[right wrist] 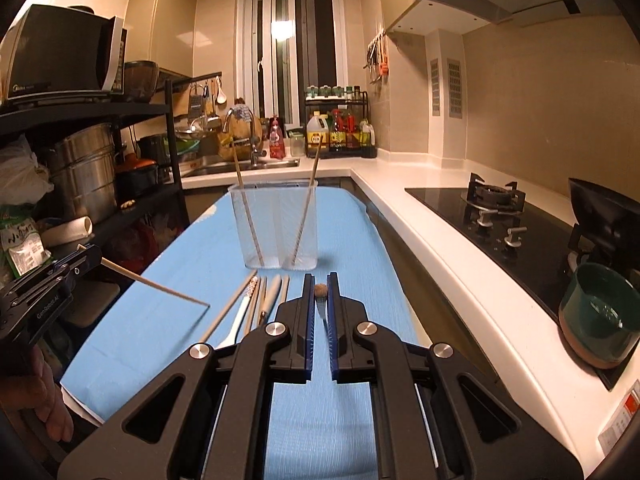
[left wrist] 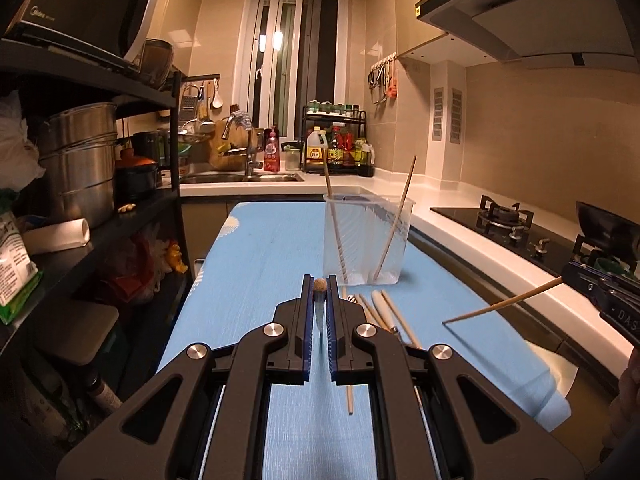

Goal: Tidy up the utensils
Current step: 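Carry both held chopsticks over the clear holder, then lower both chopsticks into the clear holder compartments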

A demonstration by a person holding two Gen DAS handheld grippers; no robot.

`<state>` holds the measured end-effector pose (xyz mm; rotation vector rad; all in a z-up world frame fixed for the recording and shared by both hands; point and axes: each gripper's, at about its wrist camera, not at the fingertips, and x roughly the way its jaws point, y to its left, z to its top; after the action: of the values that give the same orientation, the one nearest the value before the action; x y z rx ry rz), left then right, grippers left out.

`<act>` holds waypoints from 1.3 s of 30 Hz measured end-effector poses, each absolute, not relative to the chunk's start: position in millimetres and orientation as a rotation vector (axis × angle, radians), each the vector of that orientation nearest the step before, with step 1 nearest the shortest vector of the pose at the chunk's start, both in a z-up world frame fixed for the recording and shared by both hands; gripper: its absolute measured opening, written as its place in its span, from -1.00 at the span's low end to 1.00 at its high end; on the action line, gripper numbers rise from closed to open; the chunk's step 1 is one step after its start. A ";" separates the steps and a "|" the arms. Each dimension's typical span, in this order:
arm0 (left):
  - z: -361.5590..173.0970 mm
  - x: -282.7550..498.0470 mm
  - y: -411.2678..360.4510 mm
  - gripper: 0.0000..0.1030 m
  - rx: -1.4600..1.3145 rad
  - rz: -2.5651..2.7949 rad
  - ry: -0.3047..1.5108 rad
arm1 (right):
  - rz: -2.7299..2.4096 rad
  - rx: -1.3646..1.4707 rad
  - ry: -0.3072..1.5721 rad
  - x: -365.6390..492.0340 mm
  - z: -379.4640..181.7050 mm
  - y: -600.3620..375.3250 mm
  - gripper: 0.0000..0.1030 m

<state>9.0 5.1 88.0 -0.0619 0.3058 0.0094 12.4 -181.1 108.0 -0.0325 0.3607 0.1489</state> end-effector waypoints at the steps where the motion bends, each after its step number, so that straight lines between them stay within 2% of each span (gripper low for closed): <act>1: 91.8 10.8 5.3 -0.88 -0.066 0.001 0.306 | 0.151 -0.033 0.356 13.6 110.1 -179.6 -0.88; 10: 125.1 34.6 7.9 -0.88 -0.089 -0.061 0.358 | 0.169 -0.053 0.337 34.3 139.0 -160.3 -0.88; 26: 180.0 117.1 22.0 -0.88 -0.103 -0.133 0.523 | 0.198 -0.029 0.422 109.1 178.3 -148.3 -0.88; 39: 258.2 187.4 22.9 -0.88 -0.085 -0.147 0.488 | 0.265 -0.030 0.416 165.6 266.9 -131.8 -0.88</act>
<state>187.4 22.9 258.2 -0.0852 0.4880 -0.1467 165.6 -131.8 266.9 -0.0304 0.4161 0.2647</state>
